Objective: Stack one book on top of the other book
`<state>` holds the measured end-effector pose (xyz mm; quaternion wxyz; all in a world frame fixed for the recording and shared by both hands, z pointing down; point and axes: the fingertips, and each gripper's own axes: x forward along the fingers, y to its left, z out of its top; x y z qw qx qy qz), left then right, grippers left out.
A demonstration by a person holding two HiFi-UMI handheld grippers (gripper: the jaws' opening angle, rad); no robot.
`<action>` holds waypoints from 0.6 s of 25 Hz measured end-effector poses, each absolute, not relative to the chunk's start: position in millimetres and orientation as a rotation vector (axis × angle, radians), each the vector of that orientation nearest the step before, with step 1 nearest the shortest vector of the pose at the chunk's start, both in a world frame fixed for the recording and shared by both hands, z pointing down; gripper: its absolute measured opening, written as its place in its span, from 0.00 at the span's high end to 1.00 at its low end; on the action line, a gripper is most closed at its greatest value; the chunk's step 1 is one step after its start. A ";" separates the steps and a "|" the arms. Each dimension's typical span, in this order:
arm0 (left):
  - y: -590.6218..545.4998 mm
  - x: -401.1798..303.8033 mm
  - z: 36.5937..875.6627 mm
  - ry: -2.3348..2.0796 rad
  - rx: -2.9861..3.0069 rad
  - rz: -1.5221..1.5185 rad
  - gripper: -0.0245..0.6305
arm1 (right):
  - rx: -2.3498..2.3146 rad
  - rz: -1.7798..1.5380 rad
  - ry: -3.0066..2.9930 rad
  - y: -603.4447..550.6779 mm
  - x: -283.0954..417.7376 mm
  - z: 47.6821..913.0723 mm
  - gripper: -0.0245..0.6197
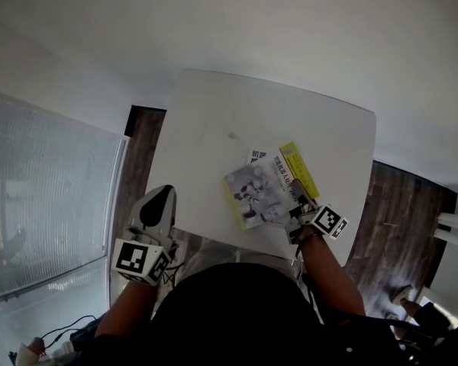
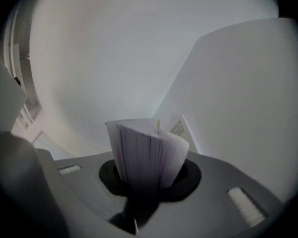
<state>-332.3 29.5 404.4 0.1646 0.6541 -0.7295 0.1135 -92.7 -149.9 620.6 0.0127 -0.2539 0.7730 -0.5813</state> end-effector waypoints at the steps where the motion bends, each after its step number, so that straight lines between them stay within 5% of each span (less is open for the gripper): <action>1: 30.5 -332.0 403.9 -2.082 1.859 0.326 0.96 | -0.792 -1.812 2.411 -150.4 -92.9 621.4 0.85; 15: 44.5 -324.4 401.3 -2.111 1.823 0.346 0.96 | -0.876 -1.892 2.397 -151.4 -85.6 642.1 0.84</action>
